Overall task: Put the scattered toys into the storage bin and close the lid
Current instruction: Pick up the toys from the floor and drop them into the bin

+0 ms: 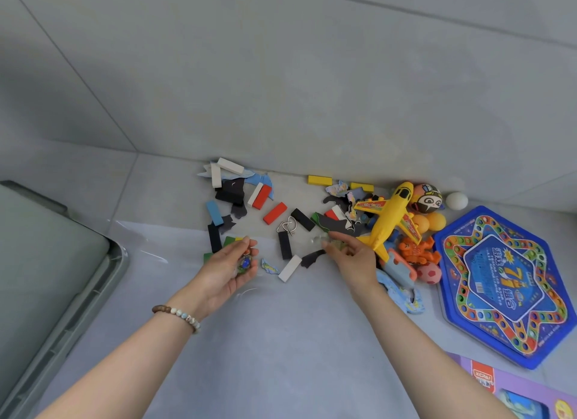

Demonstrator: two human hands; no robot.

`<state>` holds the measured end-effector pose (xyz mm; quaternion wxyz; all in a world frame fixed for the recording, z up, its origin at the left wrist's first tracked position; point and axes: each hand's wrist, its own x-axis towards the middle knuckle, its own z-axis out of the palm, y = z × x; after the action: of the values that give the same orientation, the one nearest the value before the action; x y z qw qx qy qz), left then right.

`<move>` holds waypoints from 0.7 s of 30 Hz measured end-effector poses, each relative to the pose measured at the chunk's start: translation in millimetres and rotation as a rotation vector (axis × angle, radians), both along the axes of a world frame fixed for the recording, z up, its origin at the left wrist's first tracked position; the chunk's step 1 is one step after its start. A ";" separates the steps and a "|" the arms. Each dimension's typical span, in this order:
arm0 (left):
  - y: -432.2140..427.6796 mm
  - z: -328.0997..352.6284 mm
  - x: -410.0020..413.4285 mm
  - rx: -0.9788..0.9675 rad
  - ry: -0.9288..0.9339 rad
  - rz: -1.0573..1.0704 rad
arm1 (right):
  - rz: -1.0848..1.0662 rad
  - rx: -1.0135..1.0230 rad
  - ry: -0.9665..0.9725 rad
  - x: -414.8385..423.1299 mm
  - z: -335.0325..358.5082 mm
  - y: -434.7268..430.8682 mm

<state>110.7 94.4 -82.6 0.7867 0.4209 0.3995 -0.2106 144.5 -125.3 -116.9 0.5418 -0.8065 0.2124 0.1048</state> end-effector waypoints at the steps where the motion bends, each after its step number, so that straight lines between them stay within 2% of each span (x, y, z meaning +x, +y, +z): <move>1: -0.6 0.2 0.2 -0.001 -0.001 0.000 | 0.013 -0.020 -0.015 2.1 -1.6 1.1; 21: 1.2 0.1 -1.1 0.010 0.012 -0.006 | 0.289 -0.463 -0.057 6.6 -14.5 24.0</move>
<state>109.6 95.6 -82.4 0.7817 0.4247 0.4038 -0.2135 151.1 -101.2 -131.4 0.3283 -0.9334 0.0981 0.1069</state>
